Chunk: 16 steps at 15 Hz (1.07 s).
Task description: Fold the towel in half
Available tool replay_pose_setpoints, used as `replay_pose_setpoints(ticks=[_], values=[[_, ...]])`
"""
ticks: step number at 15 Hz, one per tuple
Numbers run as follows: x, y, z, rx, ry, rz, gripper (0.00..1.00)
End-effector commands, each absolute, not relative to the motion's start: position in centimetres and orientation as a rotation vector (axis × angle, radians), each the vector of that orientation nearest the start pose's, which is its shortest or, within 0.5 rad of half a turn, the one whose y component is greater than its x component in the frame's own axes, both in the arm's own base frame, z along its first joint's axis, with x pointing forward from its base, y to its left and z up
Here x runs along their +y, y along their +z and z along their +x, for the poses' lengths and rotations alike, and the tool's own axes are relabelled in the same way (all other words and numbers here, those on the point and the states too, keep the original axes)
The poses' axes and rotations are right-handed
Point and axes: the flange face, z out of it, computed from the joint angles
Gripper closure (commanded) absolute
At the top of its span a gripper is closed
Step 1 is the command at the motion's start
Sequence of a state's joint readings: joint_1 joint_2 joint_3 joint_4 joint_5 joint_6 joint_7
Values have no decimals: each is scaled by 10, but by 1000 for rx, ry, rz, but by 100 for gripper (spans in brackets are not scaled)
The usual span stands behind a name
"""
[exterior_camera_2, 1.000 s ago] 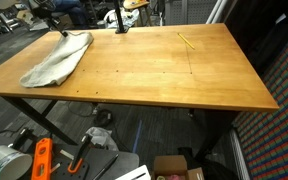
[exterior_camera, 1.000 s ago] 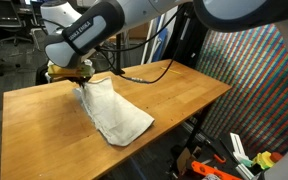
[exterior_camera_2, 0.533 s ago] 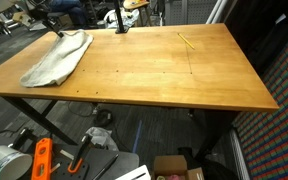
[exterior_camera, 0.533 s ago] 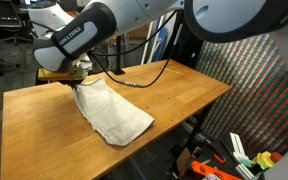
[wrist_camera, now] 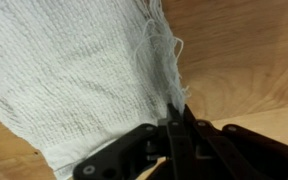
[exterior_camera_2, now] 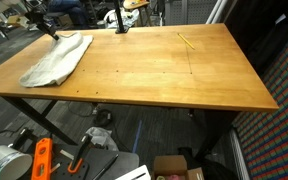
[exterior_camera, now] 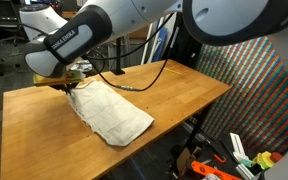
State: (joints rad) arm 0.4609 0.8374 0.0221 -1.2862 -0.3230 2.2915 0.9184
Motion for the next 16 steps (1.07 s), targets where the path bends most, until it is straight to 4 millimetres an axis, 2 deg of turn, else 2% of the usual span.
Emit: replay_pose_setpoints(ticks=[1,7,12,13,14,16], values=[[354,272,679,280,-459,-3128,99],[369,281,676,264,-397,-3029,99],[365,282,685,336,-367,-2983,98],[362,282,688,354,-364,-2981,92],[360,282,690,383,-356,-2973,68],[351,284,698,435,-404,-2957,65]])
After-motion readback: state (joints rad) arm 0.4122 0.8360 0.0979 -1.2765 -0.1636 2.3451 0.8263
